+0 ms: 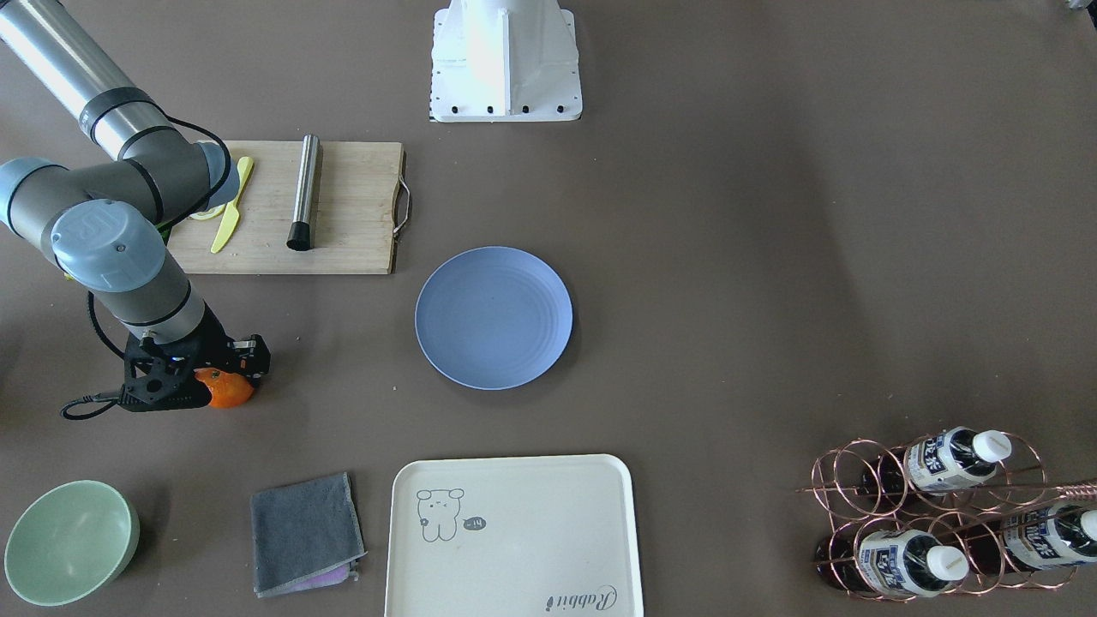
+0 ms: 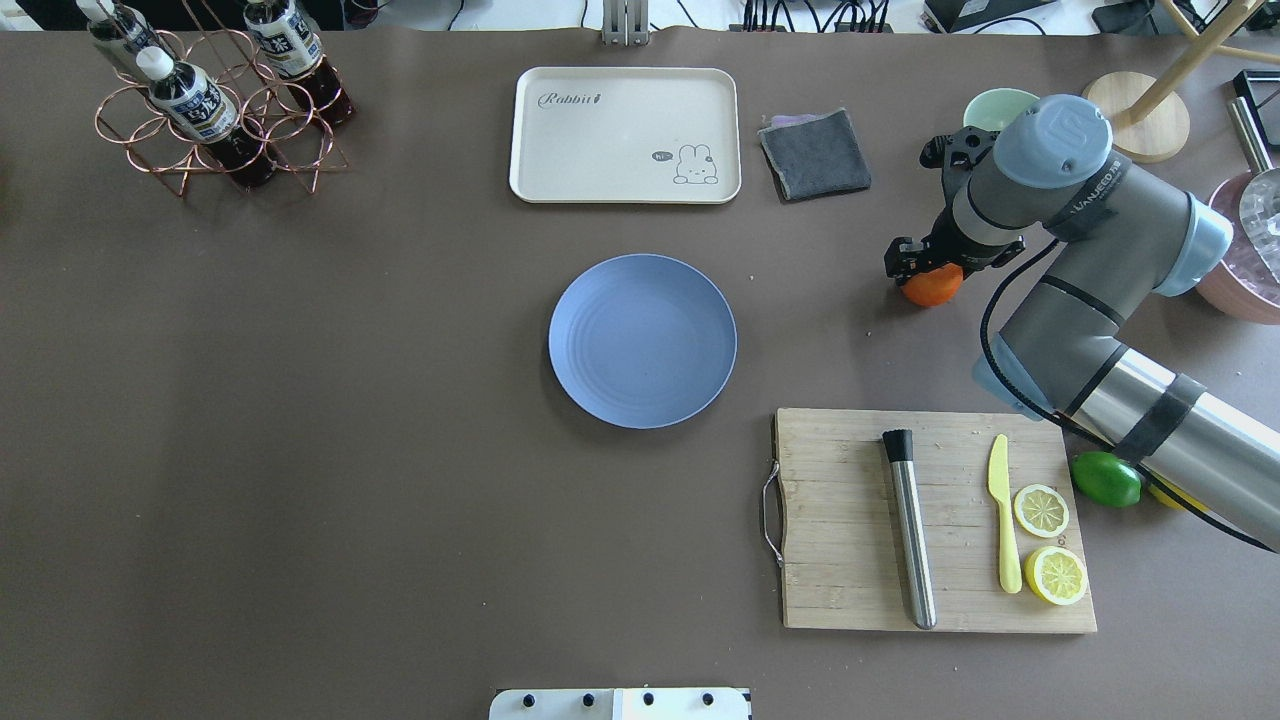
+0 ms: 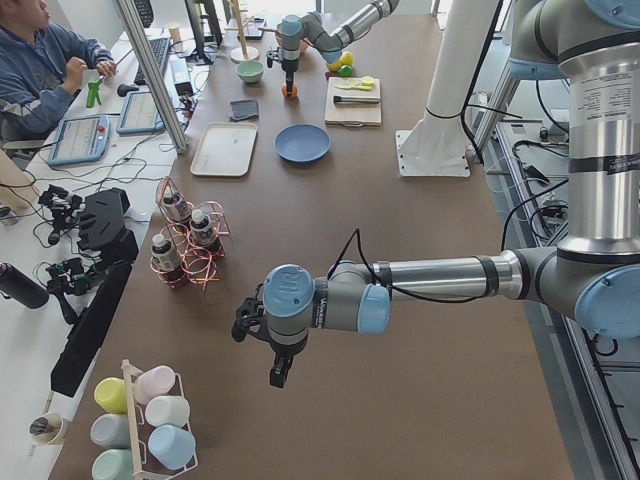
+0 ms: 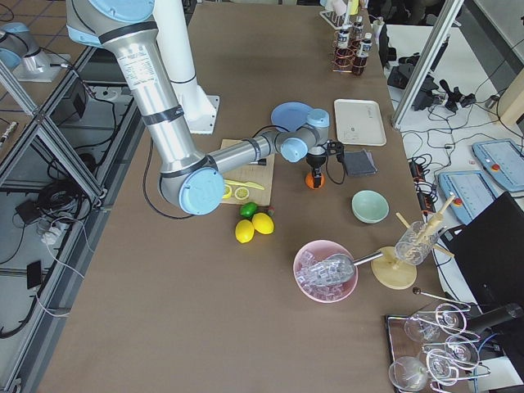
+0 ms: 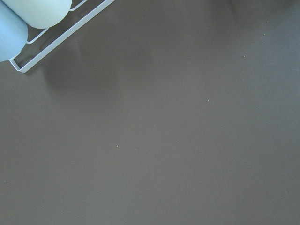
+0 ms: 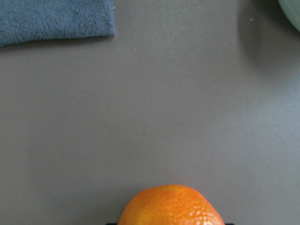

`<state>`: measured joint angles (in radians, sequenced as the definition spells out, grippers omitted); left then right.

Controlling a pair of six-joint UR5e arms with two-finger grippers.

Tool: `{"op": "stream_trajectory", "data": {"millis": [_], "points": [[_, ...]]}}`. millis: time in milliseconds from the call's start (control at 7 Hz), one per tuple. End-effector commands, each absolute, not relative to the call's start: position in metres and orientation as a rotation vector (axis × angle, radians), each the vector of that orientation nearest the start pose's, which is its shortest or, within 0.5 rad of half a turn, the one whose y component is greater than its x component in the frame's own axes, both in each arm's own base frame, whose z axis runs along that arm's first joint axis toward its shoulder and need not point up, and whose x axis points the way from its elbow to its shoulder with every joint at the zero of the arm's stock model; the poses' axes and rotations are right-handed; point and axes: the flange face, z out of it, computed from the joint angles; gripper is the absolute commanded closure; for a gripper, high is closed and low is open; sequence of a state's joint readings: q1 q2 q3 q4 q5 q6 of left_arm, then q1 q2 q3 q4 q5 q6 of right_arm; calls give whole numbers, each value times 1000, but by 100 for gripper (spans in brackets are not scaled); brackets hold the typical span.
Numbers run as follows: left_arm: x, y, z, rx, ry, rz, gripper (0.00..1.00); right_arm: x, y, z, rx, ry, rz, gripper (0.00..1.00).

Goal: Pick orange to plate
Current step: 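Carry the tangerine with the right gripper and lower it onto the blue plate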

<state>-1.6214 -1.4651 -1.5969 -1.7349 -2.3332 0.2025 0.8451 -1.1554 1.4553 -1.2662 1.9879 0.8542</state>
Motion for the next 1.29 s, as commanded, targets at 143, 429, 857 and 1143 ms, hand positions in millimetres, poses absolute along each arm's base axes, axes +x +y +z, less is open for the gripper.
{"op": "stream_trajectory", "data": {"millis": [143, 429, 857, 1143], "points": [[-86, -448, 680, 173, 747, 179, 1, -383, -570, 369, 121, -814, 102, 100], [-82, -449, 681, 171, 748, 186, 1, -457, -544, 290, 94, -872, 187, 100], [-74, -449, 679, 167, 786, 198, 1, -574, -489, 180, 62, -800, 285, 100], [-73, -448, 682, 160, 792, 195, 1, -605, -487, 187, 88, -753, 285, 100]]}}
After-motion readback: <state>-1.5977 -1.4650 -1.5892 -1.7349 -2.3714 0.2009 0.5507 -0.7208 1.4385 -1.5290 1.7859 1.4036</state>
